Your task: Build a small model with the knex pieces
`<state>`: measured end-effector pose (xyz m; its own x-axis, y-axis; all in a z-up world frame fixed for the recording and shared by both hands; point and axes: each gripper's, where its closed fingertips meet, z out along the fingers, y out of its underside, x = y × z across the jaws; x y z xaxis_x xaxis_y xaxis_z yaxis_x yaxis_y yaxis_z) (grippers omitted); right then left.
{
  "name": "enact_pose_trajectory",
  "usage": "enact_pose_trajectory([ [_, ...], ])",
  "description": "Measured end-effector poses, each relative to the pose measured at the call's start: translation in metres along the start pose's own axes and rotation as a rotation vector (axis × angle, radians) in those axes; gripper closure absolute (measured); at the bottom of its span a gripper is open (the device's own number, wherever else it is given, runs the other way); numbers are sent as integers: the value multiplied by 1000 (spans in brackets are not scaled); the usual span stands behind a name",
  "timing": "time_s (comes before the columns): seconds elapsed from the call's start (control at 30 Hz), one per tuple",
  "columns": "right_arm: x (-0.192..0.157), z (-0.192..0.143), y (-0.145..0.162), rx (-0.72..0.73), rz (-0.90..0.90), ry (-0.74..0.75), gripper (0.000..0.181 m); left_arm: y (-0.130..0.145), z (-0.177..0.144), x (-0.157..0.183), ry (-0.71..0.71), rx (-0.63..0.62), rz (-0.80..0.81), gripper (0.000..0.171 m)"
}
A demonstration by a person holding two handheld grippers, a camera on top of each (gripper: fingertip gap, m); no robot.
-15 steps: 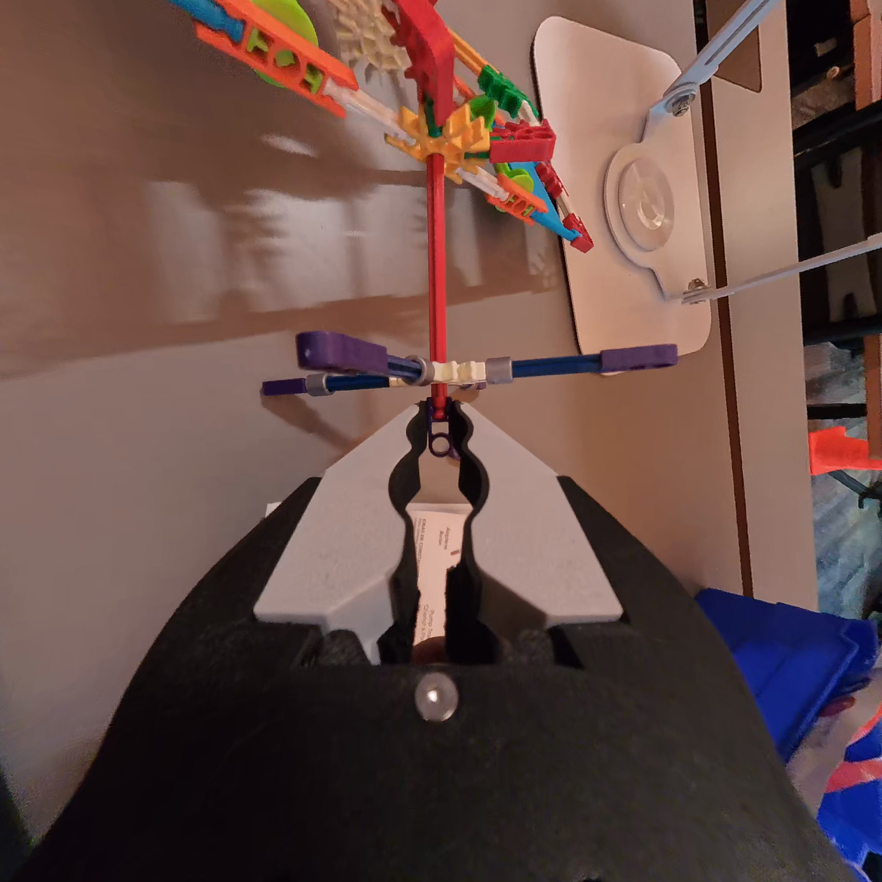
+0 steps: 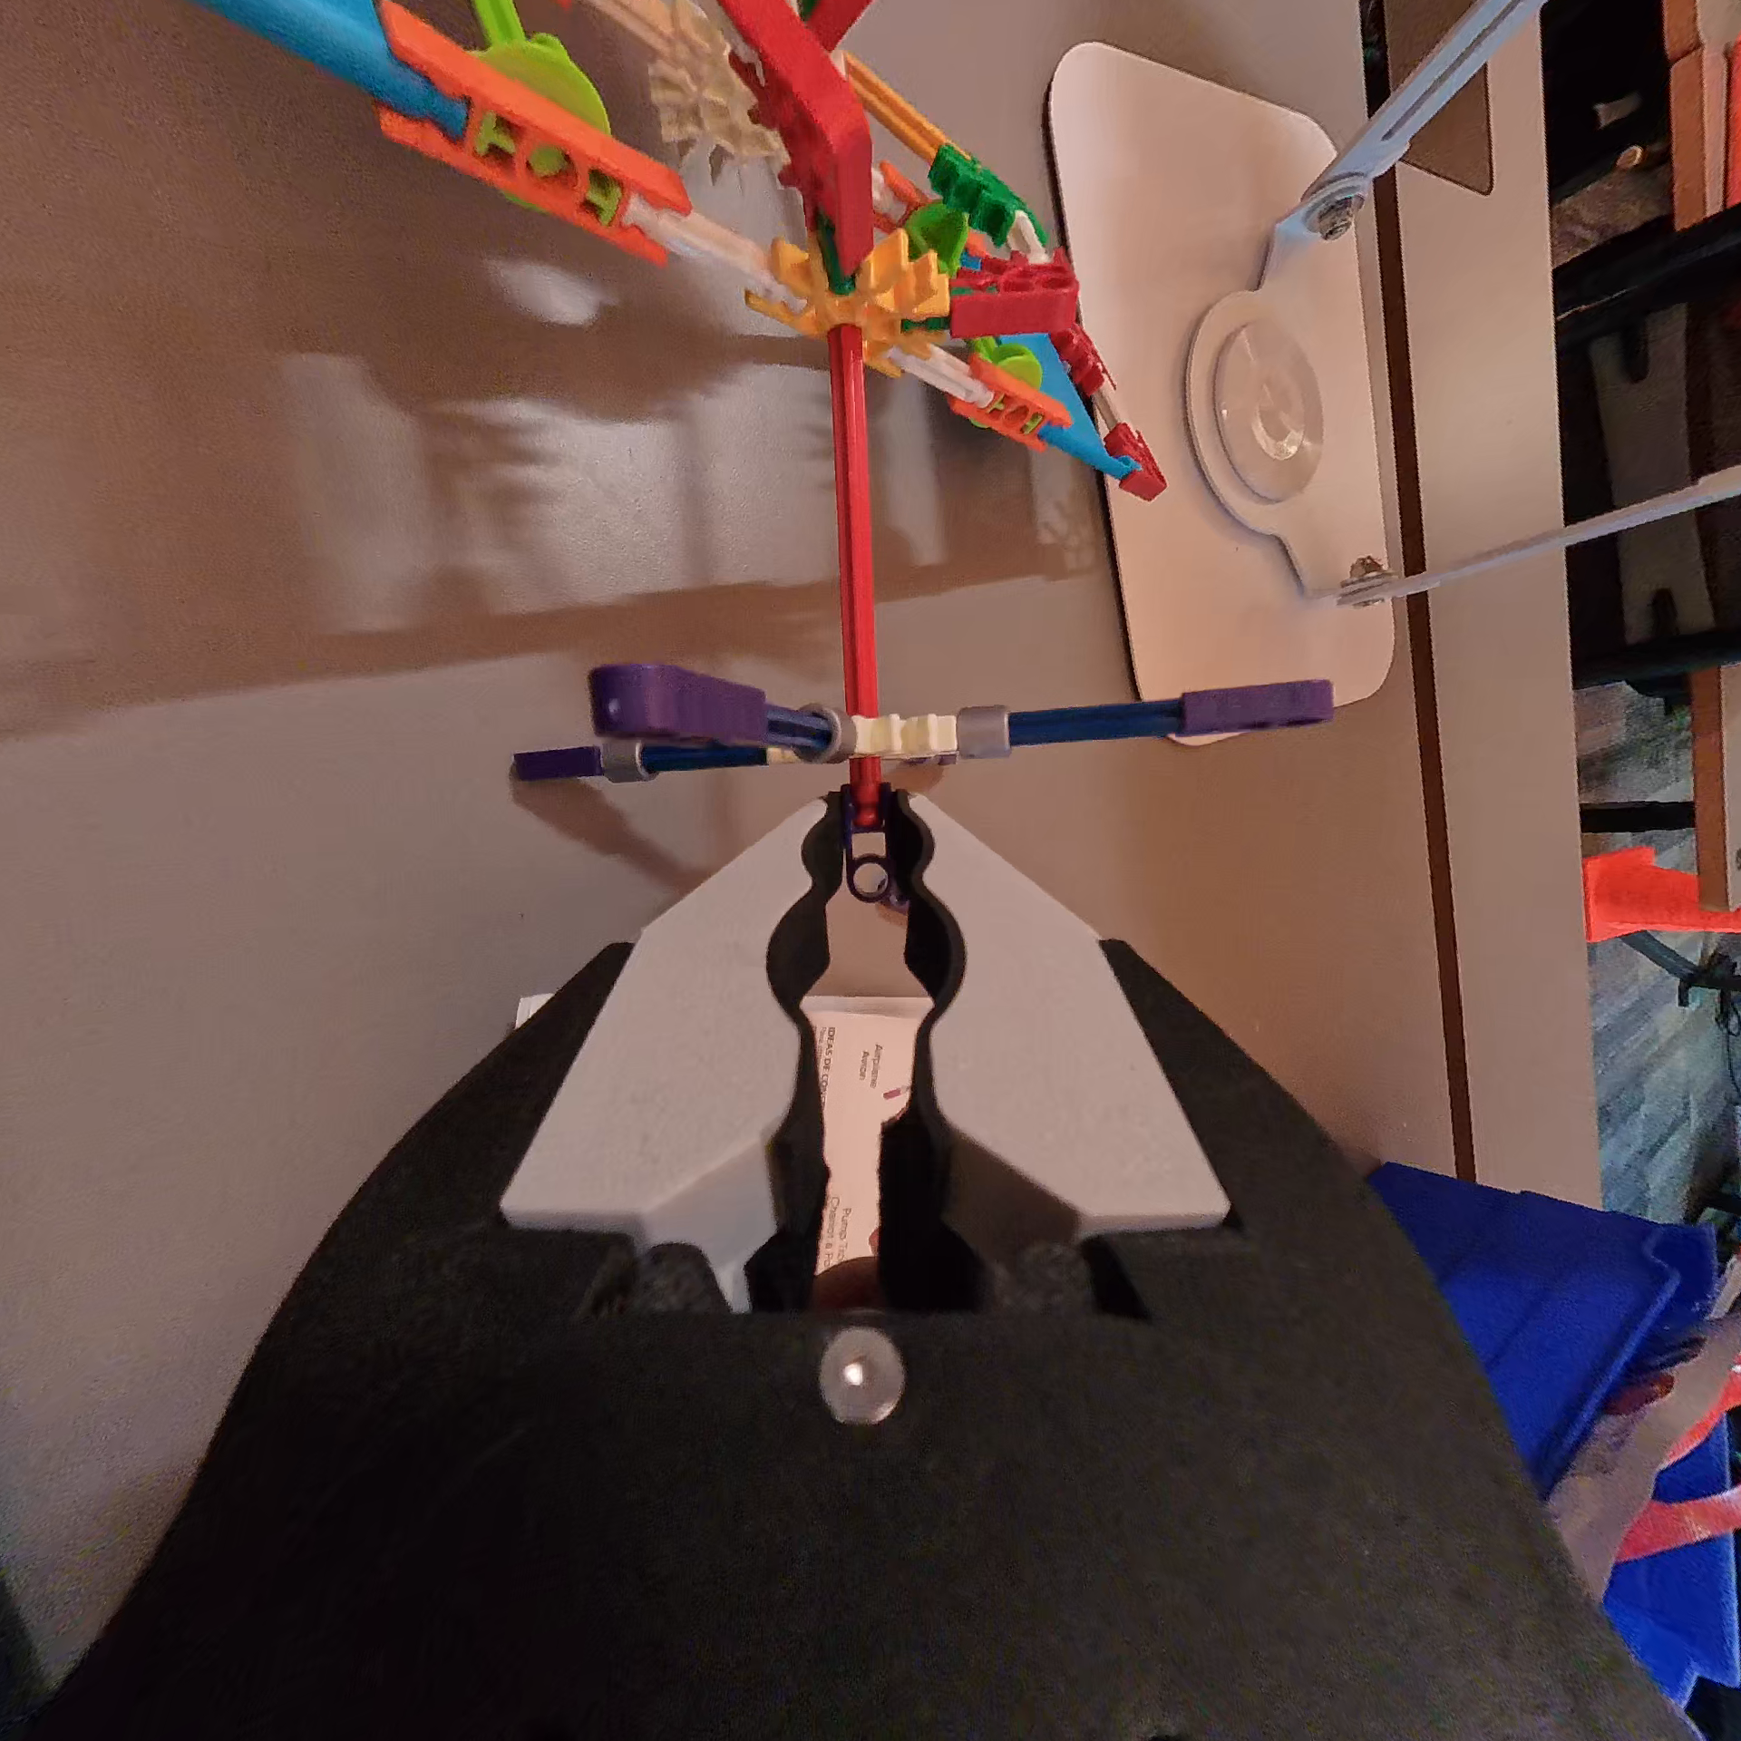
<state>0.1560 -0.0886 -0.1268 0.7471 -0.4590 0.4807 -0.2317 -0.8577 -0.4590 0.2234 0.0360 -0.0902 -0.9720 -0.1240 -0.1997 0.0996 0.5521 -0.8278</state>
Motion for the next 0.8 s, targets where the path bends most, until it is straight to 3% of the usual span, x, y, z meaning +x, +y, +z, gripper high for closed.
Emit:
enact_pose_trajectory([
  [0.17,0,1,-2,2,-10,0,175,0,-2,4,48,-163,142,142],
  [0.33,0,1,-2,4,-14,5,175,21,12,18,206,-354,111,138],
  [0.63,1,1,1,12,-17,-7,175,12,15,18,230,-238,19,144],
  [0.67,1,1,2,9,-18,-6,175,10,15,14,208,-221,9,156],
  [0.8,3,0,1,8,-26,-6,175,9,13,15,201,-167,12,156],
])
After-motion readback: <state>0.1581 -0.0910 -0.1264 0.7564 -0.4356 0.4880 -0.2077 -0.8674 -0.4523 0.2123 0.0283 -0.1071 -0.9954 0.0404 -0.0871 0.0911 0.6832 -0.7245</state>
